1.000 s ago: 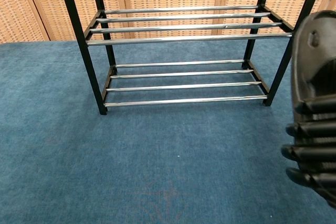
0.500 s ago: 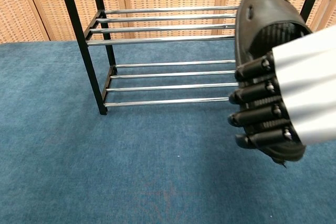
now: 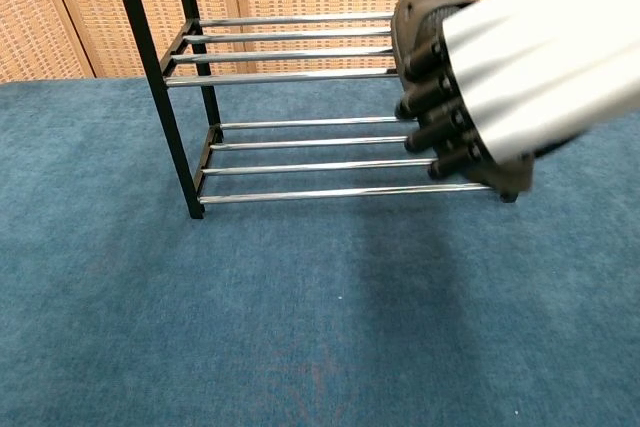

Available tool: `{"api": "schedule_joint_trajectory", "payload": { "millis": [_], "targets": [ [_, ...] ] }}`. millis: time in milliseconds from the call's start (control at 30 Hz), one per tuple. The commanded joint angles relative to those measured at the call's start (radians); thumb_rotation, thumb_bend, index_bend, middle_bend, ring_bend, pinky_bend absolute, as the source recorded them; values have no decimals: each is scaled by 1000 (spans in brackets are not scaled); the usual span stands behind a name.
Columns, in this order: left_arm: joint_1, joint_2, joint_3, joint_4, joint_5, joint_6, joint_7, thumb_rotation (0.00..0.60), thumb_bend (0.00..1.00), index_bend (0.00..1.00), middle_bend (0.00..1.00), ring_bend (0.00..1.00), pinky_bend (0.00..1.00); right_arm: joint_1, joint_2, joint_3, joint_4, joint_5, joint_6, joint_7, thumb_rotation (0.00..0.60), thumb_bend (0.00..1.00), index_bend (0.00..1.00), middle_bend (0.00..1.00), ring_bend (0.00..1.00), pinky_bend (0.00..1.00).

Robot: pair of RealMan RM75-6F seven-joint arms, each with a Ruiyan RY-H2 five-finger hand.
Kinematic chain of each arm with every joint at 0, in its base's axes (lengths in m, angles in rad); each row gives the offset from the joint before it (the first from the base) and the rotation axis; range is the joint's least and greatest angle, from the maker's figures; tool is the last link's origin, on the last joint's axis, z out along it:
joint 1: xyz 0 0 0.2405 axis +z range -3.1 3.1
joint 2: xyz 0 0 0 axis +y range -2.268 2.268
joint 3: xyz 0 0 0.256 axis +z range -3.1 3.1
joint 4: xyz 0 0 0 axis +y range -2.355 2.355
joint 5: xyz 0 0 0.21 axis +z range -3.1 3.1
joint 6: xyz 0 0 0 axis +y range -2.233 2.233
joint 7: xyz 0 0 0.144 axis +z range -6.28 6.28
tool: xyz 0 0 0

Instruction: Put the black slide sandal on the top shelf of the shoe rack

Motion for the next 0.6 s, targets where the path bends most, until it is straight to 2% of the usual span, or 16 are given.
{"api": "schedule_joint_trajectory", "payload": {
  "millis": [33,333,600],
  "targets": [
    [-11,-3,-5,6,-19,-22,6,600,176,0,0,0,0,8,-21,15,65,17,44,9,600,1000,532,560,436,466],
    [-26,-6,-9,4,-39,-50,17,600,176,0,0,0,0,9,-38,35,132,50,34,-50,600,1000,532,556,437,467],
    [-31,-5,-11,6,-51,-59,16,600,176,0,0,0,0,15,-52,96,187,123,-43,-151,600,1000,532,551,437,467]
  ]
}}
